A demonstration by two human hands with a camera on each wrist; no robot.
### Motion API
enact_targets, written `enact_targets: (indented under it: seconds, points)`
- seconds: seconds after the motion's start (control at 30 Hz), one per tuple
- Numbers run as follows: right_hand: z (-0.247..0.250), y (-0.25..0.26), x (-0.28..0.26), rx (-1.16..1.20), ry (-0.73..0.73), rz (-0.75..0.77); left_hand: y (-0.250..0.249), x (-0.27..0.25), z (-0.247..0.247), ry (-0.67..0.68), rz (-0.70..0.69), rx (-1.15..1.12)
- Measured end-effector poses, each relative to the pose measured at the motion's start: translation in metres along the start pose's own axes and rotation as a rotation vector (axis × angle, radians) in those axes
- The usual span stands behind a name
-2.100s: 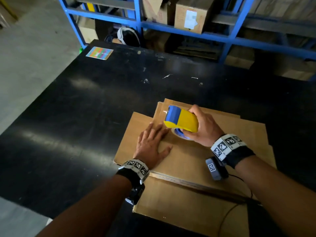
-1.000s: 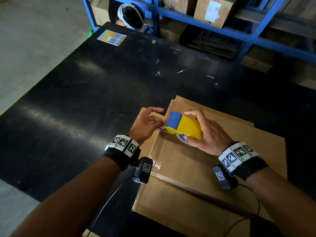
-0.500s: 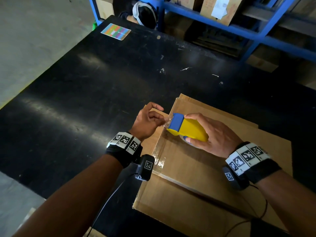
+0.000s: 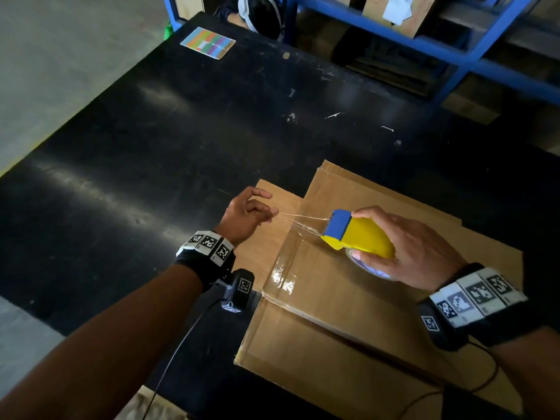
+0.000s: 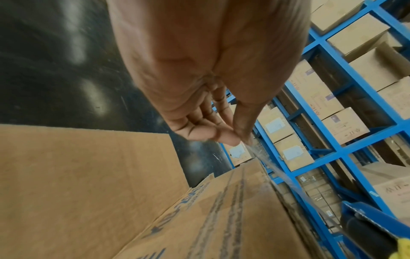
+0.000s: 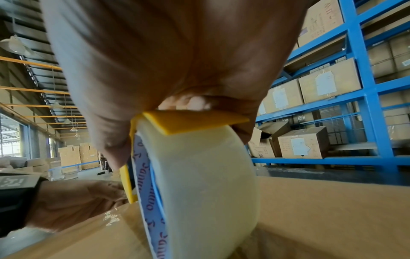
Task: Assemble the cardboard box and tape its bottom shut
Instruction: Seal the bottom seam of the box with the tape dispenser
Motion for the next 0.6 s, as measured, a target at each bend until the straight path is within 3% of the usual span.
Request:
enact_targets:
  seconds: [0.6]
  points:
    - [0.0039,0.0047,0.001,-0.007,0.035,-0.042,0.0103,0.0016,-0.0062,-0.007,0.034,-0.054]
Point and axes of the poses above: each hand's wrist, its own x-axis towards the middle knuckle, its own z-axis out of the back of the hand, y = z × x, the point moved 1 cm from there along x, towards the middle knuckle, and after that the axes turned 7 degrees about -y, right-handed, at the moved point
